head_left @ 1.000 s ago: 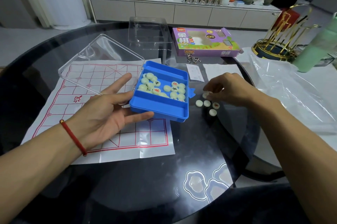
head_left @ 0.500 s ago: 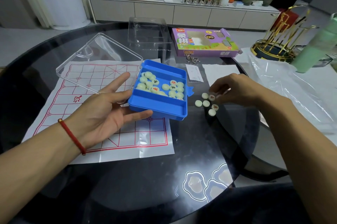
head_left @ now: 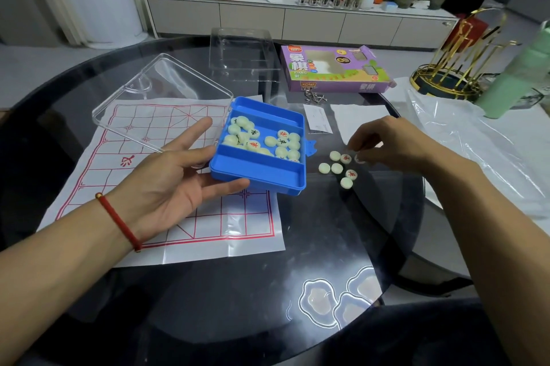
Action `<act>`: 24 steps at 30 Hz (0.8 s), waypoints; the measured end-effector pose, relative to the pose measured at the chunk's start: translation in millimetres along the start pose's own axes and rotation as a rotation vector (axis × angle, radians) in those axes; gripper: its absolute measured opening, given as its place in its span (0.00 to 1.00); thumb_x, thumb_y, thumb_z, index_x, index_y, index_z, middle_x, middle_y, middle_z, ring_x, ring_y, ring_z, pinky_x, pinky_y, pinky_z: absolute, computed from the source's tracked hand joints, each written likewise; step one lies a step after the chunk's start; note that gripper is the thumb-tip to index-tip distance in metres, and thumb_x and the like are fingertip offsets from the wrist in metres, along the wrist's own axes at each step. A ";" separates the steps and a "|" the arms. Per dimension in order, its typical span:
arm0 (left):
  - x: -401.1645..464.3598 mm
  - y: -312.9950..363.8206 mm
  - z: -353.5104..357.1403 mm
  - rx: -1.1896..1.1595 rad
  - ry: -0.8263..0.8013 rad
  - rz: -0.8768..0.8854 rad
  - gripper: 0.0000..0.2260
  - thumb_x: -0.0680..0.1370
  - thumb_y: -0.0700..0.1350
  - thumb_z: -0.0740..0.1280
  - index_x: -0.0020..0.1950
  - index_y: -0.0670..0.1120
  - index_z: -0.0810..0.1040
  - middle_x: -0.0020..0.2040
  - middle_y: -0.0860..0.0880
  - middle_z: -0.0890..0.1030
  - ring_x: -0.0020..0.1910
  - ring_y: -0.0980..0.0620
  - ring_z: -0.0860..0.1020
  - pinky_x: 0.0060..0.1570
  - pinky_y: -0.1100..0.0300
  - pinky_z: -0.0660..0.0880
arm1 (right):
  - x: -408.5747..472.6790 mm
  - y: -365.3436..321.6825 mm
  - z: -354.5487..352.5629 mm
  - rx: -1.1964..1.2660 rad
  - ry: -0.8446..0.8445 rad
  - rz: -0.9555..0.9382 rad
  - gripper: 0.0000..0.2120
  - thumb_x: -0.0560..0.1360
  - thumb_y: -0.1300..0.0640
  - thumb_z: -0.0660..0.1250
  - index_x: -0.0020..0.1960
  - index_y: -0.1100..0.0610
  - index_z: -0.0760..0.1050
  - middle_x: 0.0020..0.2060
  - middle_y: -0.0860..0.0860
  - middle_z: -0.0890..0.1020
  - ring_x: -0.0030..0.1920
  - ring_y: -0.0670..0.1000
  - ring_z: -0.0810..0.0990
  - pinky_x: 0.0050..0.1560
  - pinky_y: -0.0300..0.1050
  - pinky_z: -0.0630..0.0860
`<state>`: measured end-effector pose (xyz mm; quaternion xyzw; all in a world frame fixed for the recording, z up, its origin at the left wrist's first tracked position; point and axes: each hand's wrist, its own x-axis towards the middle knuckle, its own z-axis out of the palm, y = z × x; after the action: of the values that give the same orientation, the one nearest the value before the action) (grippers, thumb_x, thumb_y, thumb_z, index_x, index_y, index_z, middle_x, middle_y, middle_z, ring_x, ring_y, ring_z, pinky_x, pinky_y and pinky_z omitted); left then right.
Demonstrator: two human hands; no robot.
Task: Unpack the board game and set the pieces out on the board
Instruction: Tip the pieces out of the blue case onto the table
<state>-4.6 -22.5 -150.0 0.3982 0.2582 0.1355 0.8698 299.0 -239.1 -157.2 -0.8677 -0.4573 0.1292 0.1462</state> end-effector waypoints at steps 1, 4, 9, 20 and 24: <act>0.1 -0.2 0.0 0.002 0.002 0.000 0.24 0.83 0.35 0.59 0.76 0.53 0.68 0.62 0.38 0.81 0.55 0.35 0.83 0.40 0.43 0.83 | -0.4 -1.4 0.0 0.004 -0.002 -0.001 0.11 0.73 0.63 0.76 0.52 0.51 0.84 0.44 0.46 0.86 0.44 0.46 0.85 0.44 0.36 0.79; 0.5 -0.7 -0.1 0.001 0.003 -0.002 0.24 0.83 0.35 0.59 0.76 0.54 0.69 0.62 0.38 0.81 0.55 0.35 0.83 0.40 0.43 0.83 | -2.0 -5.2 0.4 -0.023 -0.023 -0.020 0.11 0.72 0.62 0.76 0.50 0.49 0.84 0.43 0.45 0.85 0.45 0.45 0.84 0.43 0.35 0.76; -0.5 -0.3 -0.2 -0.005 0.004 -0.005 0.24 0.82 0.35 0.59 0.76 0.53 0.69 0.61 0.38 0.82 0.55 0.35 0.83 0.40 0.43 0.83 | -3.3 -7.7 0.8 -0.050 -0.096 -0.017 0.10 0.72 0.57 0.78 0.52 0.48 0.84 0.44 0.44 0.85 0.46 0.44 0.83 0.48 0.43 0.81; -5.3 -6.6 9.3 0.031 -0.066 -0.011 0.25 0.81 0.35 0.61 0.75 0.56 0.69 0.59 0.40 0.83 0.55 0.34 0.83 0.45 0.37 0.81 | -3.0 -110.0 15.7 -0.035 0.089 -0.314 0.13 0.75 0.48 0.75 0.57 0.52 0.83 0.48 0.46 0.84 0.46 0.45 0.81 0.45 0.37 0.76; -6.1 -9.4 10.7 0.011 -0.067 -0.013 0.26 0.81 0.34 0.61 0.74 0.56 0.70 0.58 0.40 0.84 0.55 0.33 0.83 0.43 0.37 0.82 | 4.6 -123.6 24.2 -0.140 0.059 -0.323 0.16 0.76 0.50 0.73 0.62 0.53 0.82 0.54 0.51 0.84 0.48 0.49 0.81 0.46 0.41 0.74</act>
<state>-3.5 -38.0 -149.2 0.4056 0.2322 0.1153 0.8765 199.4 -165.3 -134.0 -0.7944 -0.5941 0.0462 0.1175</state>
